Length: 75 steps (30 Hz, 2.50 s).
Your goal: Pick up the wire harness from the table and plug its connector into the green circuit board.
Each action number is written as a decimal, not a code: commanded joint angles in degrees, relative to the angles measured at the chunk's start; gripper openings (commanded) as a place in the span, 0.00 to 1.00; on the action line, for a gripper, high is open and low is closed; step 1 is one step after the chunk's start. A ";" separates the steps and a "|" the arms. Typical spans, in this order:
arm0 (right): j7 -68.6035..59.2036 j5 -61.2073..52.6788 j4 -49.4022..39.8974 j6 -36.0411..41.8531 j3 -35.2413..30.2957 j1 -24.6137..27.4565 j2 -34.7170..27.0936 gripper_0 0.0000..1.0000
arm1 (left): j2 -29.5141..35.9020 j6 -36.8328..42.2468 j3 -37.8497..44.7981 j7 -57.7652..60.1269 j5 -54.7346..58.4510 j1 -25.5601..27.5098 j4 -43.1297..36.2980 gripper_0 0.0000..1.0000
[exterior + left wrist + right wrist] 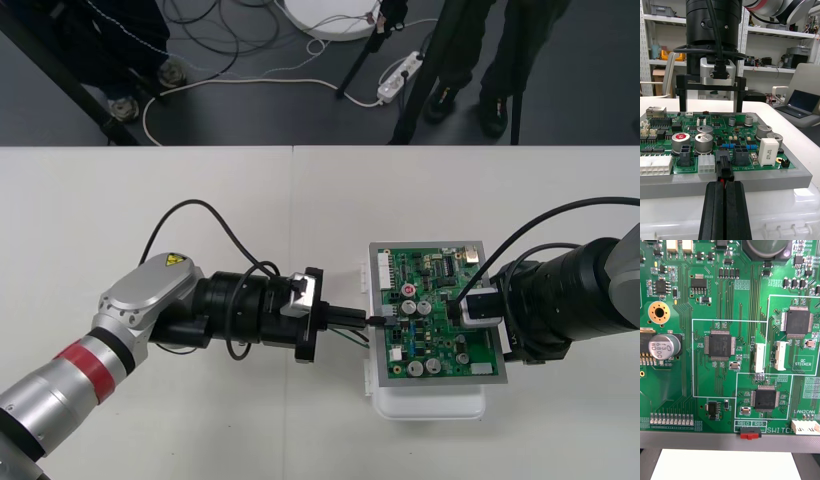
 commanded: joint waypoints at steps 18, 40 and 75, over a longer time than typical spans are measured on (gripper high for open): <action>0.38 -0.35 -1.66 0.66 0.84 -1.34 0.57 1.00 | -2.45 3.46 -1.65 -3.60 0.28 -2.13 -1.44 0.00; 2.58 0.00 1.68 0.75 -1.09 -0.90 -0.66 1.00 | 1.94 3.46 -1.65 -3.78 3.36 -1.95 -1.44 0.78; 13.47 -39.29 -0.43 0.66 -35.02 16.32 -8.57 1.00 | 19.34 -2.79 -1.65 -1.76 8.10 -1.60 -2.14 1.00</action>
